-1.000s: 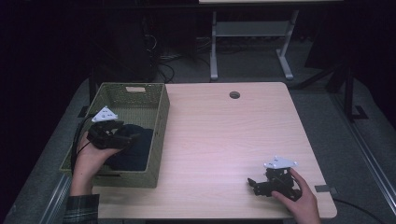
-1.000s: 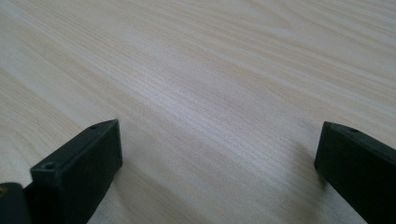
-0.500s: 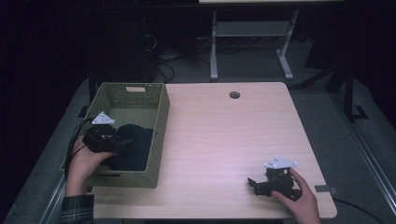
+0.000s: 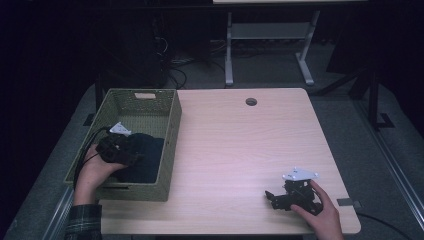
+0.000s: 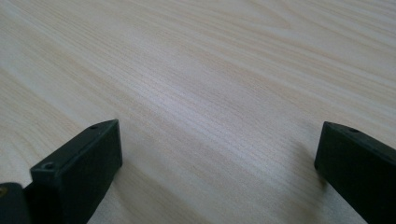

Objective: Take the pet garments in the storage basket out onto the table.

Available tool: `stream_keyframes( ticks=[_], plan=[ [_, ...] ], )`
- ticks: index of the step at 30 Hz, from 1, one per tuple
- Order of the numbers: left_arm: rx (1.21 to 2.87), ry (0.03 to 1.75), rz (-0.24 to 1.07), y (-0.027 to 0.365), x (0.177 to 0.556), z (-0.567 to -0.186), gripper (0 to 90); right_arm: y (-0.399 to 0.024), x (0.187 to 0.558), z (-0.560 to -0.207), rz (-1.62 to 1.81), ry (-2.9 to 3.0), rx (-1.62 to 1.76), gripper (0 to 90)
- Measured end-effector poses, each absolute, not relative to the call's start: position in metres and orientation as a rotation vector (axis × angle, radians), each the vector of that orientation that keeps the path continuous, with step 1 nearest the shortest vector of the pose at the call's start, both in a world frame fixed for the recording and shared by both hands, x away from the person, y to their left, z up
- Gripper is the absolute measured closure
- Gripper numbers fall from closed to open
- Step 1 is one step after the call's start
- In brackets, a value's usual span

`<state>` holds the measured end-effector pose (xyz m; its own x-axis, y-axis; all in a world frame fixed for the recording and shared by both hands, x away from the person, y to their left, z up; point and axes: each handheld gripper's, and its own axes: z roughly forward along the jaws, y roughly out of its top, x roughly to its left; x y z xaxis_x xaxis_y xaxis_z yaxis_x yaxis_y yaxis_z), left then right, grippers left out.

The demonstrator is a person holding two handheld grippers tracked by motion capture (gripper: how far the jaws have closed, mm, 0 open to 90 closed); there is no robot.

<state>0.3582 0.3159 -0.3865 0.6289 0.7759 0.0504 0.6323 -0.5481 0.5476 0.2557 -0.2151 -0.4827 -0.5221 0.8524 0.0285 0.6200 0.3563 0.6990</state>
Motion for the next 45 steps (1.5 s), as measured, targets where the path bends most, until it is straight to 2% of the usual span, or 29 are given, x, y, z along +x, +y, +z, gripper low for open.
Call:
stream_keyframes(
  ticks=[18, 19, 20, 21, 22, 23, 25, 26, 31, 45],
  plan=[
    [2.421, 1.25, 0.307, 0.316, 0.37, -0.411, 15.8, -0.215, 0.256, -0.483, 0.953, 2.284, 1.298, 0.4],
    [2.424, 1.254, 0.299, 0.316, 0.37, -0.412, 17.9, -0.215, 0.256, -0.483, 0.953, 2.284, 1.298, 0.4],
    [2.432, 1.261, 0.291, 0.316, 0.37, -0.412, 26.4, -0.215, 0.256, -0.483, 0.953, 2.284, 1.298, 0.4],
    [2.432, 1.265, 0.289, 0.316, 0.37, -0.412, 30.7, -0.215, 0.256, -0.483, 0.953, 2.284, 1.298, 0.4],
    [2.442, 1.261, 0.278, 0.316, 0.371, -0.413, 30.7, -0.215, 0.256, -0.483, 0.953, 2.284, 1.298, 0.4],
    [2.452, 1.254, 0.266, 0.315, 0.37, -0.413, 36.6, -0.215, 0.256, -0.483, 0.953, 2.283, 1.298, 0.4],
    [2.475, 1.248, 0.231, 0.314, 0.371, -0.413, 54.1, -0.215, 0.256, -0.483, 0.953, 2.284, 1.298, 0.4],
    [2.482, 1.249, 0.222, 0.314, 0.371, -0.414, 54.1, -0.215, 0.256, -0.483, 0.953, 2.284, 1.298, 0.4],
    [2.489, 1.243, 0.211, 0.313, 0.371, -0.413, 70.1, -0.215, 0.256, -0.483, 0.953, 2.284, 1.298, 0.4],
    [2.295, 1.212, 0.259, 0.323, 0.365, -0.39, 72.4, -0.215, 0.256, -0.483, 0.953, 2.284, 1.298, 0.4]
  ],
)
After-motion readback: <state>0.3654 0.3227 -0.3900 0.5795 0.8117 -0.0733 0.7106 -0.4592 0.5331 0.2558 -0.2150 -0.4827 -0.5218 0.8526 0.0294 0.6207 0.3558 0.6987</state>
